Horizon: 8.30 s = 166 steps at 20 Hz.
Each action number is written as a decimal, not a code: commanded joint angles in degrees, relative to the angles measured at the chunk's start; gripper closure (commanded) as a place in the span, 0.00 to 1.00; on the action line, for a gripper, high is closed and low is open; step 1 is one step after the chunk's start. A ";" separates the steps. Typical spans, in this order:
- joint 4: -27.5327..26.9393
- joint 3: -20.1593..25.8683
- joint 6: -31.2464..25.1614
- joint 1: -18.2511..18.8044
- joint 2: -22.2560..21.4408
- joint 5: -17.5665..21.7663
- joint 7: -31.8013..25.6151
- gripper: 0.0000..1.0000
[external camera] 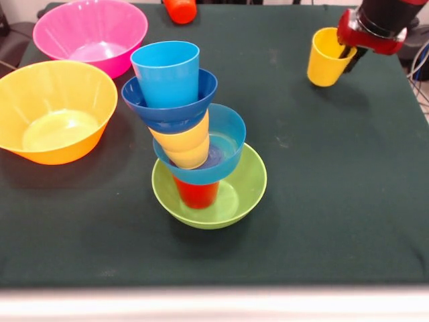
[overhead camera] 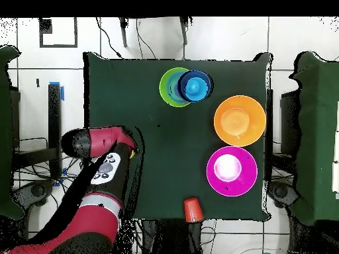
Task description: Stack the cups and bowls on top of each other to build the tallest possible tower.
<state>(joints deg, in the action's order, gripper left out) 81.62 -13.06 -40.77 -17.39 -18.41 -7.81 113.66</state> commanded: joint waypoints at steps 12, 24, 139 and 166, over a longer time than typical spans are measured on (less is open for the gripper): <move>9.55 21.93 -6.69 23.81 -20.85 -1.25 -11.56 1.00; -1.67 16.99 -13.43 19.50 -19.61 9.87 -3.19 1.00; -19.43 32.71 -31.87 37.23 -18.78 26.60 -22.36 1.00; -21.06 33.04 -31.37 37.83 -17.64 27.87 -25.53 1.00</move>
<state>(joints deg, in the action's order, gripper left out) 61.38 16.20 -66.99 20.38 -39.32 15.85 102.62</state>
